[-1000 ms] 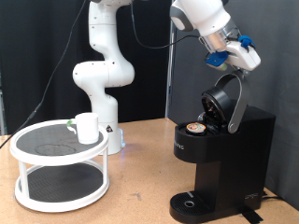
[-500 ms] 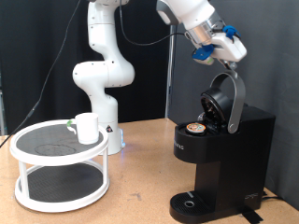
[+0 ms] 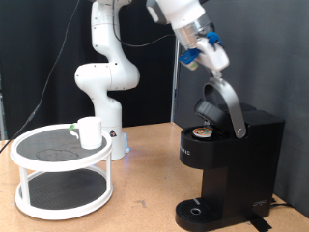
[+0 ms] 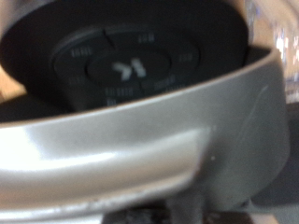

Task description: Make a cup of coffee with the keurig machine

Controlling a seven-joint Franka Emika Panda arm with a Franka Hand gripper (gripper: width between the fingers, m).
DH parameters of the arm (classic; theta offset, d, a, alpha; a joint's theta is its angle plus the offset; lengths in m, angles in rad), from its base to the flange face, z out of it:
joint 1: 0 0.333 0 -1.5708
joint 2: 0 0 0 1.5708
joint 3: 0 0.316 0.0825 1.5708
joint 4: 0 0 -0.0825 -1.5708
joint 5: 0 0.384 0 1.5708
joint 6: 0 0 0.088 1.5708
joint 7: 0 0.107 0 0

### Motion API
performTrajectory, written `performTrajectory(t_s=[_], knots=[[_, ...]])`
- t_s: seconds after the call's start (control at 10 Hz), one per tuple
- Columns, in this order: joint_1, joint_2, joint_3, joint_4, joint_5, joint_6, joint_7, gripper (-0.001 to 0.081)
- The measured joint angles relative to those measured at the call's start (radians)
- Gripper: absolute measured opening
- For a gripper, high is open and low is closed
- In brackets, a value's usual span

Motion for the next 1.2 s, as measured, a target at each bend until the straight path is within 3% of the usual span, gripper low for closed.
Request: performTrajectory(t_s=[0.4,0.9,1.2], knots=[[-0.051,0.016,-0.020,-0.040,-0.055,0.003,0.006,0.0000],[-0.111,0.090,-0.024,-0.102,-0.149,0.091,0.035,0.0000],[-0.120,0.147,-0.024,-0.114,-0.152,0.162,0.027,0.0000]])
